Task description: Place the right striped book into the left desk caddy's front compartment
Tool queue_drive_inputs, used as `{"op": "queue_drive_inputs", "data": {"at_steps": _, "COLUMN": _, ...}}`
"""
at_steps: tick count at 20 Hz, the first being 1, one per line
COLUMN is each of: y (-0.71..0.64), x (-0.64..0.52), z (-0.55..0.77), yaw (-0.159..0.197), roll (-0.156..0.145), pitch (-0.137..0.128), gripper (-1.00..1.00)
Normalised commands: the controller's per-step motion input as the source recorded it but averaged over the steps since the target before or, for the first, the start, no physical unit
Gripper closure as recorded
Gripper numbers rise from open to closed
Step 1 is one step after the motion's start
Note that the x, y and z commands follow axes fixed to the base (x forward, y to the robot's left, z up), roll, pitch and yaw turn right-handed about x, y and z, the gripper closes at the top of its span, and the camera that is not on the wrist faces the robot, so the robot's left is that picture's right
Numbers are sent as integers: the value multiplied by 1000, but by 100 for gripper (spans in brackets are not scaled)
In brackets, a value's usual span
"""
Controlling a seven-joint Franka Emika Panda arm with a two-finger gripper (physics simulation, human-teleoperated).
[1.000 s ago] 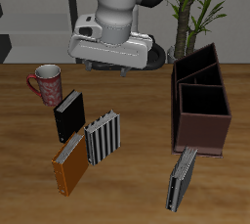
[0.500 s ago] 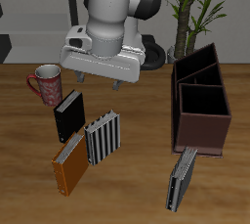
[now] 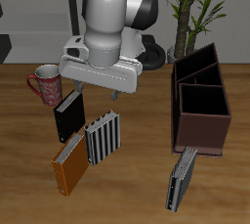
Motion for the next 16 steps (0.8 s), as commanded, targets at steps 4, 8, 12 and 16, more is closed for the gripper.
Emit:
{"op": "queue_drive_inputs", "data": {"at_steps": 4, "y": 17, "x": -27, "z": -231, "yaw": -59, "roll": 25, "pitch": -48, "gripper": -100}}
{"op": "queue_drive_inputs", "data": {"at_steps": 8, "y": -151, "x": 60, "z": -230, "yaw": -57, "roll": -22, "pitch": -25, "gripper": -100}}
{"op": "queue_drive_inputs", "data": {"at_steps": 12, "y": -75, "x": -5, "z": -170, "yaw": -66, "roll": -18, "pitch": -33, "gripper": -100}}
{"op": "queue_drive_inputs", "data": {"at_steps": 16, "y": -6, "x": 19, "z": -101, "yaw": -25, "roll": -4, "pitch": -20, "gripper": -100}}
